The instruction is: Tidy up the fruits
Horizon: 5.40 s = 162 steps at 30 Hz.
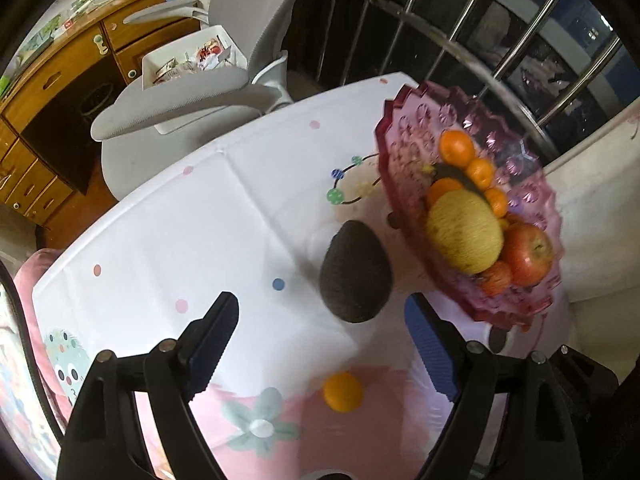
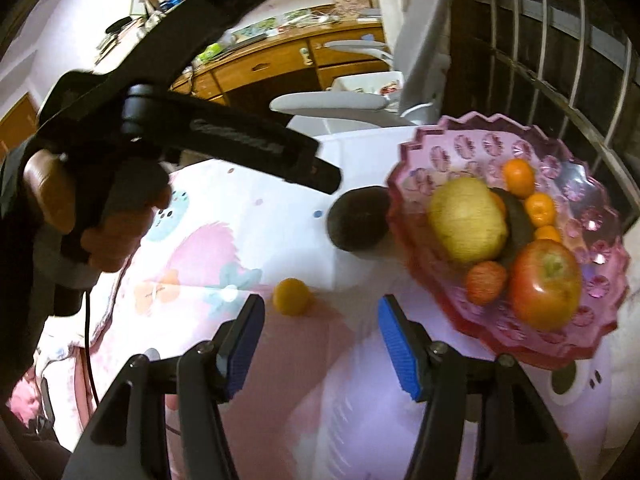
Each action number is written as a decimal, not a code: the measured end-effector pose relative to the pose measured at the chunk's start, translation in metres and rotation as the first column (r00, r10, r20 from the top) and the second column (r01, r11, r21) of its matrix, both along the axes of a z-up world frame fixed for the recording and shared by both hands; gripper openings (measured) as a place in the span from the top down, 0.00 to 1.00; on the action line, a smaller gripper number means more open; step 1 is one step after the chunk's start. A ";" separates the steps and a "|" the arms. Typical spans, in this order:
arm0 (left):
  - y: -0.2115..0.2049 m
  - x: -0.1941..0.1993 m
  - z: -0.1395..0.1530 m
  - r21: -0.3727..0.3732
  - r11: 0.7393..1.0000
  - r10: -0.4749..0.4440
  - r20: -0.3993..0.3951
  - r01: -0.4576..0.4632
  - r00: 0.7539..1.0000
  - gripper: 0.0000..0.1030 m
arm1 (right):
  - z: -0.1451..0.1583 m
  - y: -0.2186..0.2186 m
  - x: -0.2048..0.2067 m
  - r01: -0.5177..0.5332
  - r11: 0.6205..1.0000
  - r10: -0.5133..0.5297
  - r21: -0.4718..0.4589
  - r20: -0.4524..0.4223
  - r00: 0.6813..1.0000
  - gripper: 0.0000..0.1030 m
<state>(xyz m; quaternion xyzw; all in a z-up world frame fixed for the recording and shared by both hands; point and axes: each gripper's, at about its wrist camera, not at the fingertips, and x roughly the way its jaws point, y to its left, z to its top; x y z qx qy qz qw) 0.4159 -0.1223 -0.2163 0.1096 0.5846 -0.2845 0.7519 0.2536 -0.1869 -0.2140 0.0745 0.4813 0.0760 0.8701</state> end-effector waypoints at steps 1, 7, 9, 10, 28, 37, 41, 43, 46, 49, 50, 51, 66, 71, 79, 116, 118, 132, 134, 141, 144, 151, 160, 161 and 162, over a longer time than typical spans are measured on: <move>0.000 0.001 -0.004 0.002 1.000 -0.005 -0.011 0.005 1.000 0.18 | -0.003 0.004 0.001 -0.009 1.000 0.009 -0.003 0.006 1.000 0.42; -0.004 0.008 -0.026 -0.014 0.999 -0.029 -0.053 0.029 0.998 0.18 | -0.022 0.028 0.007 -0.082 0.994 0.086 -0.068 0.049 0.995 0.42; -0.005 0.011 -0.032 -0.028 0.999 -0.030 -0.069 0.028 0.997 0.18 | -0.030 0.034 0.010 -0.102 0.992 0.106 -0.074 0.049 0.993 0.42; -0.007 0.013 -0.035 -0.033 0.999 -0.030 -0.077 0.027 0.997 0.18 | -0.035 0.038 0.012 -0.115 0.991 0.119 -0.074 0.045 0.992 0.42; -0.032 0.017 -0.080 -0.088 0.993 -0.088 -0.174 0.073 0.981 0.20 | -0.074 0.064 0.015 -0.229 0.947 0.247 -0.227 0.057 0.967 0.53; -0.037 0.018 -0.082 -0.104 0.993 -0.076 -0.160 0.060 0.984 0.37 | -0.078 0.059 0.015 -0.221 0.945 0.242 -0.243 0.058 0.969 0.68; -0.036 0.019 -0.080 -0.133 0.990 -0.065 -0.175 0.041 0.982 0.46 | -0.076 0.057 0.012 -0.223 0.944 0.243 -0.242 0.056 0.968 0.68; -0.036 0.016 -0.079 -0.128 0.991 -0.058 -0.160 0.038 0.985 0.46 | -0.074 0.056 0.013 -0.222 0.948 0.238 -0.227 0.045 0.970 0.68; -0.037 0.012 -0.078 -0.113 0.993 -0.037 -0.152 0.019 0.988 0.46 | -0.071 0.054 0.019 -0.234 0.946 0.245 -0.222 0.021 0.969 0.69; -0.032 0.009 -0.072 -0.098 0.995 -0.010 -0.149 -0.004 0.989 0.46 | -0.065 0.052 0.013 -0.250 0.943 0.256 -0.218 -0.001 0.967 0.69; -0.028 0.007 -0.070 -0.101 0.995 -0.003 -0.147 -0.012 0.989 0.46 | -0.064 0.051 0.011 -0.248 0.945 0.251 -0.213 -0.011 0.968 0.69; -0.024 0.005 -0.065 -0.105 0.994 0.005 -0.143 -0.021 0.990 0.46 | -0.062 0.050 0.009 -0.242 0.948 0.243 -0.205 -0.020 0.970 0.69; 0.069 -0.075 0.034 -0.169 0.974 0.144 -0.067 -0.153 0.987 0.46 | 0.004 0.030 -0.074 -0.015 0.989 0.010 -0.150 -0.035 0.999 0.69; 0.088 -0.108 0.061 -0.195 0.966 0.163 -0.057 -0.171 0.985 0.46 | 0.029 0.033 -0.105 0.047 0.982 -0.048 -0.182 -0.001 0.999 0.69; 0.105 -0.142 0.089 -0.221 0.956 0.184 -0.063 -0.193 0.981 0.46 | 0.066 0.014 -0.112 0.115 0.971 -0.118 -0.208 -0.005 0.993 0.69; -0.111 -0.112 0.094 -0.296 0.827 0.497 -0.015 -0.478 0.868 0.46 | 0.053 -0.196 -0.030 -0.205 0.944 0.202 -0.259 -0.038 0.979 0.68; -0.122 -0.105 0.085 -0.312 0.816 0.501 -0.040 -0.487 0.865 0.46 | 0.048 -0.201 -0.028 -0.220 0.943 0.217 -0.250 -0.042 0.975 0.68; -0.163 -0.073 0.027 -0.206 0.821 0.525 -0.095 -0.532 0.846 0.46 | 0.015 -0.223 -0.017 -0.283 0.934 0.273 -0.218 -0.077 0.959 0.68; -0.166 -0.070 0.022 -0.191 0.822 0.528 -0.094 -0.536 0.844 0.46 | 0.011 -0.223 -0.018 -0.285 0.934 0.273 -0.215 -0.084 0.958 0.68; -0.164 -0.064 0.013 -0.181 0.830 0.521 -0.087 -0.528 0.849 0.46 | 0.005 -0.221 -0.020 -0.263 0.942 0.250 -0.210 -0.083 0.965 0.67; -0.157 -0.065 0.020 -0.223 0.822 0.524 -0.065 -0.524 0.849 0.41 | 0.006 -0.220 -0.021 -0.249 0.950 0.238 -0.190 -0.079 0.968 0.50; -0.128 -0.082 0.042 -0.297 0.823 0.492 -0.056 -0.485 0.869 0.23 | 0.004 -0.214 -0.036 -0.142 0.976 0.124 -0.167 -0.116 0.986 0.37; -0.025 -0.153 0.042 -0.280 0.817 0.504 -0.075 -0.504 0.860 0.17 | 0.008 -0.181 -0.088 0.057 0.983 -0.077 -0.173 -0.115 0.990 0.27; -0.010 -0.164 0.039 -0.272 0.814 0.511 -0.084 -0.513 0.856 0.17 | 0.006 -0.177 -0.094 0.072 0.982 -0.094 -0.175 -0.121 0.988 0.26; 0.006 -0.175 0.036 -0.265 0.810 0.517 -0.095 -0.522 0.851 0.17 | 0.003 -0.170 -0.102 0.087 0.980 -0.111 -0.177 -0.130 0.985 0.26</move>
